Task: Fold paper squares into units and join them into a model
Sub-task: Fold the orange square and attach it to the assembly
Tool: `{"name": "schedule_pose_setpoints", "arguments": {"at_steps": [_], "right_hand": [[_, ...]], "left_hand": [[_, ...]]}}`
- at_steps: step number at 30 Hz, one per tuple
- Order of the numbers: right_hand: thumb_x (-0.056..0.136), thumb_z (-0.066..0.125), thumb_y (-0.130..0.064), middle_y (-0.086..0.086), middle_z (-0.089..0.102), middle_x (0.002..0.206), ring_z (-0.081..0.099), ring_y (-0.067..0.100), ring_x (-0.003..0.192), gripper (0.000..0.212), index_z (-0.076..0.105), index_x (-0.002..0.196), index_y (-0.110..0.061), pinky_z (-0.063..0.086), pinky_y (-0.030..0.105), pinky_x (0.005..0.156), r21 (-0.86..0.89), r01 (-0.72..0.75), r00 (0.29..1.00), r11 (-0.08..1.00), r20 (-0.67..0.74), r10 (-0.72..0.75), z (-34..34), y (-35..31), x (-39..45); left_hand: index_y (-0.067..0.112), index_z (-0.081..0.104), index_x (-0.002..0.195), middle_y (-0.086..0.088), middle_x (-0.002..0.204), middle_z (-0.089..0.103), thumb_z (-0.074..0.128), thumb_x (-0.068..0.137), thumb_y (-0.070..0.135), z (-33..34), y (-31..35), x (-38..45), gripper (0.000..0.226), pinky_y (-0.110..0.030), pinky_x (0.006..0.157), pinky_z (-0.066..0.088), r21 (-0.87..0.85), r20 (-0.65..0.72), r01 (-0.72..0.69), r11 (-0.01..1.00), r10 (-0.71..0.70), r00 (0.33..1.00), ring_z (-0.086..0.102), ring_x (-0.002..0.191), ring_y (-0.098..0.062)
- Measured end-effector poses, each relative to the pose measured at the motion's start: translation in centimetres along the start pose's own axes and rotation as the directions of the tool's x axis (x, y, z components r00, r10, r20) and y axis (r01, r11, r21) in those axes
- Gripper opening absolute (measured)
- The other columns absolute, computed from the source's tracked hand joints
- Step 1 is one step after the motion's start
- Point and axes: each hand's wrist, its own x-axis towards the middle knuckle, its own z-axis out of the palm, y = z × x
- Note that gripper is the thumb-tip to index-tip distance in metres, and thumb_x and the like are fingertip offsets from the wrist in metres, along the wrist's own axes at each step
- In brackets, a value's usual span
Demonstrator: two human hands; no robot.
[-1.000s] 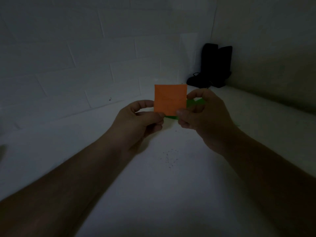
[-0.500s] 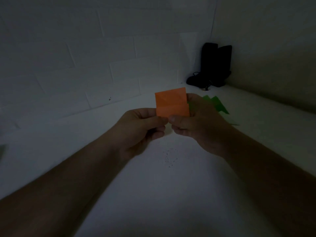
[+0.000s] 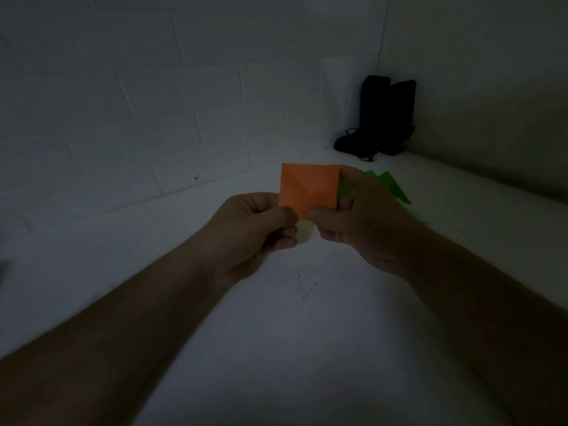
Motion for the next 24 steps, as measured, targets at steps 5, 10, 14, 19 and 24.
{"name": "schedule_pose_setpoints", "arguments": {"at_steps": [5,10,14,19,24], "right_hand": [[0.08,0.083,-0.008,0.008,0.069,0.091,0.066,0.013,0.07,0.058,0.054,0.127,-0.026,0.06,0.032,0.067,-0.083,0.044,0.998,0.996,-0.051,-0.048,-0.1,0.2,0.3],[0.085,0.077,-0.004,0.012,0.065,0.076,0.061,0.022,0.069,0.064,0.048,0.139,-0.02,0.06,0.042,0.073,0.015,0.011,0.997,1.0,-0.079,-0.01,-0.7,0.3,0.6],[0.084,0.078,-0.005,0.009,0.055,0.058,0.056,0.017,0.056,0.068,0.047,0.143,-0.019,0.057,0.034,0.066,0.006,0.018,0.997,1.0,-0.081,-0.018,-1.0,0.3,0.7],[0.09,0.075,-0.025,-0.01,0.073,0.079,0.073,0.008,0.079,0.073,0.034,0.149,-0.041,0.064,0.036,0.073,-0.17,0.041,0.993,0.985,-0.104,-0.06,-0.7,-0.4,0.5],[0.089,0.073,-0.011,0.005,0.071,0.086,0.071,0.022,0.077,0.069,0.044,0.142,-0.044,0.061,0.037,0.066,-0.365,0.253,0.963,0.896,0.008,-0.269,-0.4,-0.5,-0.2]], "left_hand": [[0.009,0.076,0.087,-0.004,0.07,0.069,0.065,0.094,-0.001,-0.3,-0.2,0.2,0.016,-0.021,0.063,0.057,-0.003,-0.01,0.003,1.0,-0.003,1.0,0.066,0.065,-0.01],[0.005,0.075,0.1,-0.005,0.077,0.074,0.071,0.088,-0.001,-0.7,0.0,0.4,0.014,-0.022,0.065,0.058,-0.009,-0.029,0.028,1.0,-0.028,0.999,0.071,0.07,-0.011],[0.004,0.074,0.101,-0.005,0.076,0.074,0.07,0.087,-0.004,-0.9,0.0,0.5,0.016,-0.023,0.064,0.059,-0.008,-0.024,0.032,0.999,-0.033,0.999,0.07,0.068,-0.012],[0.003,0.074,0.093,-0.014,0.08,0.073,0.058,0.093,-0.007,-1.1,-0.2,0.7,0.019,-0.032,0.078,0.063,0.007,0.019,0.007,1.0,-0.007,1.0,0.069,0.077,-0.021],[0.0,0.071,0.106,-0.023,0.101,0.075,0.05,0.096,-0.008,-1.0,-0.3,0.5,0.025,-0.042,0.093,0.059,0.025,0.067,-0.021,0.999,0.019,0.998,0.071,0.091,-0.03]]}}
